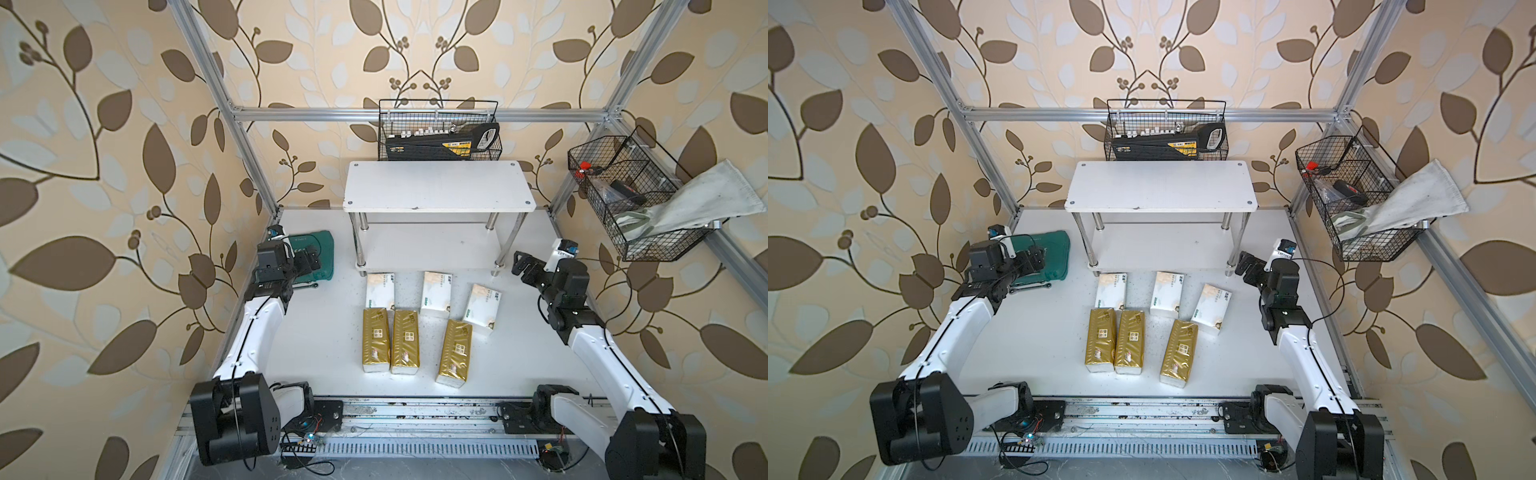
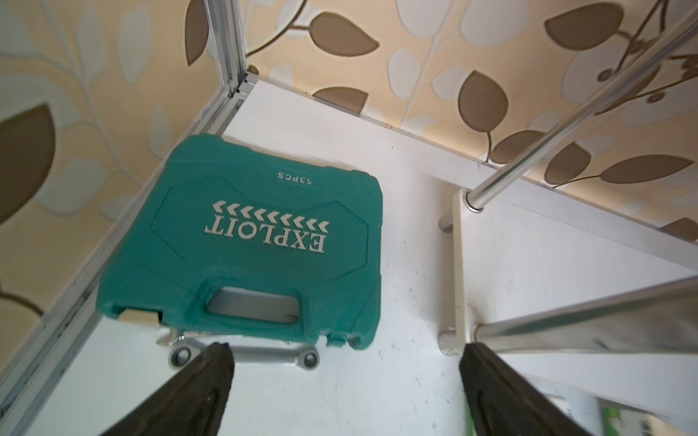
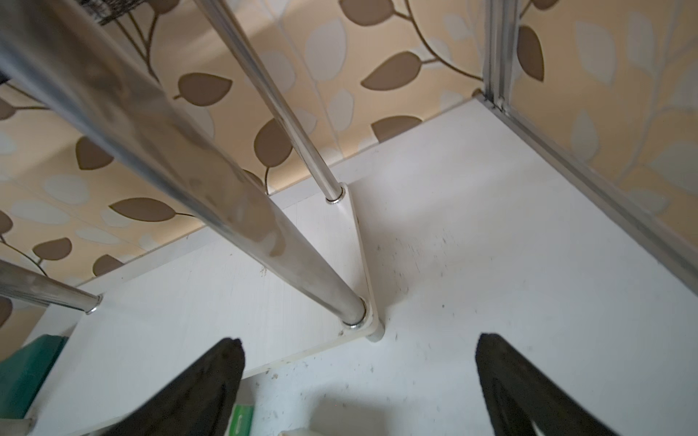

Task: Place the tissue boxes on the shelf by color
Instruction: Pick up the box of tissues from the center of the board.

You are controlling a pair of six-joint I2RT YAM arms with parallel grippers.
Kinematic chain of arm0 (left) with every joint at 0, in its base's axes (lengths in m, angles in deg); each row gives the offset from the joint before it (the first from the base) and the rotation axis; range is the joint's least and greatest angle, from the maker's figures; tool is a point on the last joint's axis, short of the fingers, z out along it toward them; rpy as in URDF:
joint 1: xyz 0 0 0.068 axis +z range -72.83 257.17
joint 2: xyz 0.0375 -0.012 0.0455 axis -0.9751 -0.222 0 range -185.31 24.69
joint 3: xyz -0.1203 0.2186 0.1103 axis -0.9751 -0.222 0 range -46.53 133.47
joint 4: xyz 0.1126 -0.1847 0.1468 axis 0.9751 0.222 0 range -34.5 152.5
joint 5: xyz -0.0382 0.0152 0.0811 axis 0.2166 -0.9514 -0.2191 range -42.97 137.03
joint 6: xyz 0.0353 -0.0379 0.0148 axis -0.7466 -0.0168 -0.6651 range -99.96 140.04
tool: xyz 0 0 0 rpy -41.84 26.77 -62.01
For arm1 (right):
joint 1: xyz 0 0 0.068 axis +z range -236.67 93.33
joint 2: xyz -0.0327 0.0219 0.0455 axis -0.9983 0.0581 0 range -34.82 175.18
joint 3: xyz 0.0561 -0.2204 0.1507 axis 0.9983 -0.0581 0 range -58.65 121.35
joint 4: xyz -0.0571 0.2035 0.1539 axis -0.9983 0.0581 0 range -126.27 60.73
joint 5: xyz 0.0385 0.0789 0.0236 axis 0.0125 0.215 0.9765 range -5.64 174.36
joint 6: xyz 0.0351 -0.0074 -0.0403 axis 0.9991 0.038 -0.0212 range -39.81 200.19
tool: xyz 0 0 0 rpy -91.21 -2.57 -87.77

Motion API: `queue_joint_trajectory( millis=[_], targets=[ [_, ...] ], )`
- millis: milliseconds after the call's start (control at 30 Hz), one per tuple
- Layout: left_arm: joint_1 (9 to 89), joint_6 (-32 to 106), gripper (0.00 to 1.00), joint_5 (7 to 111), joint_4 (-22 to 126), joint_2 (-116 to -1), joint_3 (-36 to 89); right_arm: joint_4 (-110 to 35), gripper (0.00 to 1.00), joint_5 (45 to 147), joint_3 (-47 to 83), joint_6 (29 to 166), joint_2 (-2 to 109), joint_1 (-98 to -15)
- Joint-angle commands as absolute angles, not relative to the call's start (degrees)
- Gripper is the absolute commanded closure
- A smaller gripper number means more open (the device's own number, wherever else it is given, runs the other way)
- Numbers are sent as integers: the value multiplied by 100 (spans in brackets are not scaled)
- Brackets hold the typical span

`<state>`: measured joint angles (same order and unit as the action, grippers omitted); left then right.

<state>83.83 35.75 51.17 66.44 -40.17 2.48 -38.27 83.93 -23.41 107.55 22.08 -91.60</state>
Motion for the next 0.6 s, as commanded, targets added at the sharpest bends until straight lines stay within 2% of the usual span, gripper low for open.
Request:
queue_joint_trajectory(
  millis=[0,200,367,467,567],
  targets=[
    [8334,4452,1,5204,7985,-3388,615,-2469,1,9125,-2161,11515,1925,-9220],
    [8238,5103,1,5883,8887,-2617,504,-1832,1,10322,-2122,11516,1318,-9227],
    [7720,5364,1,6156,9387,-2247,321,-1152,1,11138,-2133,11774,1035,-9039],
    [7320,5370,1,6090,9718,-2057,314,-442,1,11082,-1998,11679,945,-8443],
    [7078,5444,1,6091,9997,-1895,208,314,1,10522,-1793,11654,853,-7531]
  ],
)
